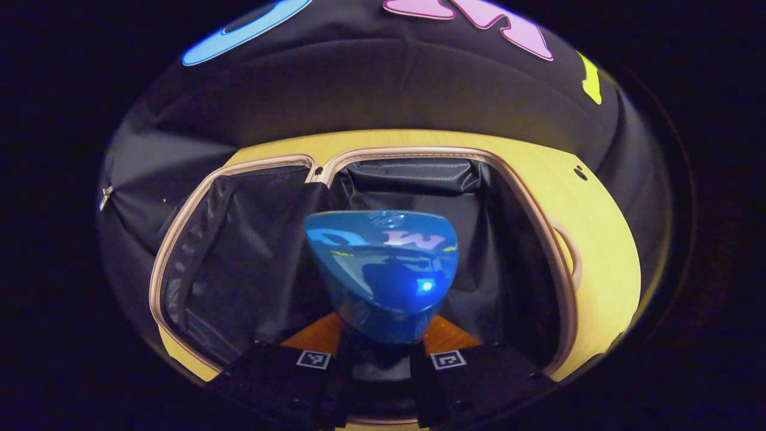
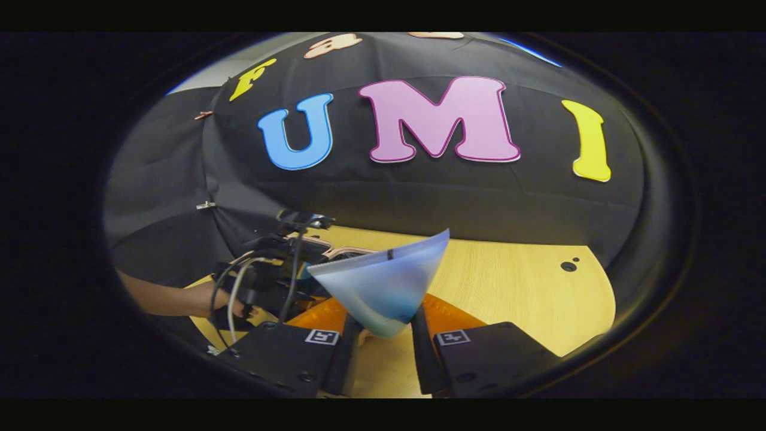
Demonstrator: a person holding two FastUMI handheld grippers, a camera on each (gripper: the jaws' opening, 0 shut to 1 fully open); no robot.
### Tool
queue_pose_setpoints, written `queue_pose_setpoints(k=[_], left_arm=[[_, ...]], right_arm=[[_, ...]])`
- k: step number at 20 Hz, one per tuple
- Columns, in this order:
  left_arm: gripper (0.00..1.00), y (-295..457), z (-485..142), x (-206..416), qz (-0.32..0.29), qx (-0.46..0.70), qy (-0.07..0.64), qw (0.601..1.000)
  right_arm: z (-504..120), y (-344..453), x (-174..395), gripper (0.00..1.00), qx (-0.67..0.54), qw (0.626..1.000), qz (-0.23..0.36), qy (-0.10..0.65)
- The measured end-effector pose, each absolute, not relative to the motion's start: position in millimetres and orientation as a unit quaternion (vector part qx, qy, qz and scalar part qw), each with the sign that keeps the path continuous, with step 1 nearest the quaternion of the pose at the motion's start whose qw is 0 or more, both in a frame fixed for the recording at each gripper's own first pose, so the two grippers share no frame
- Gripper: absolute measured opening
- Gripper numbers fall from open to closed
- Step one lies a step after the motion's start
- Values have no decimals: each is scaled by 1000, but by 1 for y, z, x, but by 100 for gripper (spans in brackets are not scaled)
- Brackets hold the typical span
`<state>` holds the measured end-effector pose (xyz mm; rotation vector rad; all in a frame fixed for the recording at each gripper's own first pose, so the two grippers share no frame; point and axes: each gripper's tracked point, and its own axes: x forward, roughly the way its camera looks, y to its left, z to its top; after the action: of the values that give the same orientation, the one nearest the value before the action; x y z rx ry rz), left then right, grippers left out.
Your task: First open the suitcase, pack the skin care products into it, and then close the suitcase.
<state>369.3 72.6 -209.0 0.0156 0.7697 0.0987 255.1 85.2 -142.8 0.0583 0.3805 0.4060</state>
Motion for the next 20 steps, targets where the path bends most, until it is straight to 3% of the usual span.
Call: queue_pose_setpoints(k=[2, 8, 11, 13, 14, 16, 17, 20], left_arm=[[46, 71, -221, 376, 51, -2, 415, 908], [43, 74, -217, 386, 65, -15, 439, 896], [52, 76, -209, 381, 71, -32, 423, 903], [61, 84, -183, 376, 76, -38, 384, 919], [60, 89, -164, 371, 79, -39, 357, 930], [73, 104, -118, 355, 89, -34, 297, 950], [86, 112, -96, 341, 92, -29, 268, 959], [92, 128, -47, 296, 88, -20, 204, 975]], right_arm=[[-142, 82, 255, 43, 26, 961, 199, 188], [-150, 73, 260, 43, 25, 961, 188, 203], [-153, 72, 265, 43, 28, 960, 185, 209], [-153, 75, 270, 43, 28, 959, 185, 213], [-153, 78, 273, 44, 29, 958, 187, 214], [-155, 87, 280, 44, 30, 956, 188, 221], [-155, 92, 285, 43, 32, 956, 185, 227], [-144, 118, 302, 43, 51, 957, 179, 224]])
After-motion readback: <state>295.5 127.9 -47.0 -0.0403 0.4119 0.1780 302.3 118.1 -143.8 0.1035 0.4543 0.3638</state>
